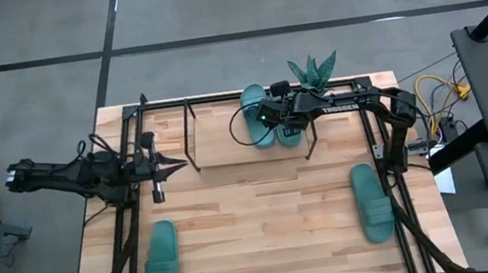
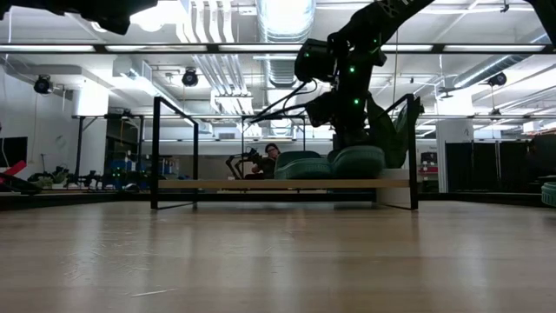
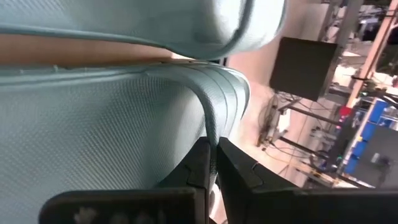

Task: Pick and place slides into the shelf
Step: Adjust the green slippers on the shelf

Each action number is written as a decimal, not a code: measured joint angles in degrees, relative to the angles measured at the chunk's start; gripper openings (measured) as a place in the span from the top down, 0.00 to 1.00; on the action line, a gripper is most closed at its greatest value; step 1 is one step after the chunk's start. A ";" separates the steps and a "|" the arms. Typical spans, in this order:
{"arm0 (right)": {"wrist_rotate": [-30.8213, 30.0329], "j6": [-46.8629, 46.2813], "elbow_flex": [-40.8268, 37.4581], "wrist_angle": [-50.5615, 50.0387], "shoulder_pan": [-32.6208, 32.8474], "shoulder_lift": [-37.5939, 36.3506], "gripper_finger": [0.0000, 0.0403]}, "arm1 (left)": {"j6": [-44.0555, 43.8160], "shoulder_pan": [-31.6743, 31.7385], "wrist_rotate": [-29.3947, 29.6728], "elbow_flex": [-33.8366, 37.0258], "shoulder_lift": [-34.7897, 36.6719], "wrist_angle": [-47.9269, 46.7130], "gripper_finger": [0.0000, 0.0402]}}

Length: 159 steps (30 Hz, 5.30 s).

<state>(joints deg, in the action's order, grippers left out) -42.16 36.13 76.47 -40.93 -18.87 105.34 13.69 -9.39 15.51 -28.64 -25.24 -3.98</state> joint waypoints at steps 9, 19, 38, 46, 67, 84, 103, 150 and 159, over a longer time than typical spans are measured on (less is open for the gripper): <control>-0.48 0.58 0.00 -0.28 0.00 -0.11 0.97 | 0.00 0.00 0.00 0.02 1.40 -0.01 0.98; -3.09 1.06 -0.05 -0.46 0.09 -1.14 0.97 | -0.24 0.00 0.00 0.19 1.35 0.11 0.98; -4.15 3.73 -0.21 -0.50 0.13 -1.14 0.97 | -1.33 0.00 -0.02 0.83 1.45 -0.03 0.98; -3.77 0.95 -0.22 -1.27 0.77 -1.14 0.97 | -1.31 0.00 -0.02 0.83 1.45 -0.01 0.98; -2.95 -2.55 -0.09 -2.48 1.95 -1.14 0.64 | -1.31 0.00 -0.02 0.85 1.45 -0.01 0.98; -1.58 -7.20 -0.03 -5.23 4.70 -4.22 0.60 | -1.29 0.00 -0.03 0.90 1.45 -0.03 0.98; 12.13 6.17 -0.07 16.07 5.61 -4.17 0.60 | -1.20 0.00 -0.02 0.90 1.43 -0.09 0.98; 14.02 10.87 1.37 20.45 -0.94 1.73 0.60 | -1.29 -0.01 -0.02 0.90 1.43 -1.38 0.98; 11.69 11.80 2.03 20.56 -1.03 5.14 0.60 | -1.27 -0.02 -0.02 0.90 1.43 -1.23 0.98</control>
<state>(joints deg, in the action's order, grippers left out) -30.47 47.93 78.50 -20.37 -19.90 110.48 12.43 -9.41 15.49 -27.75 -23.81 -5.21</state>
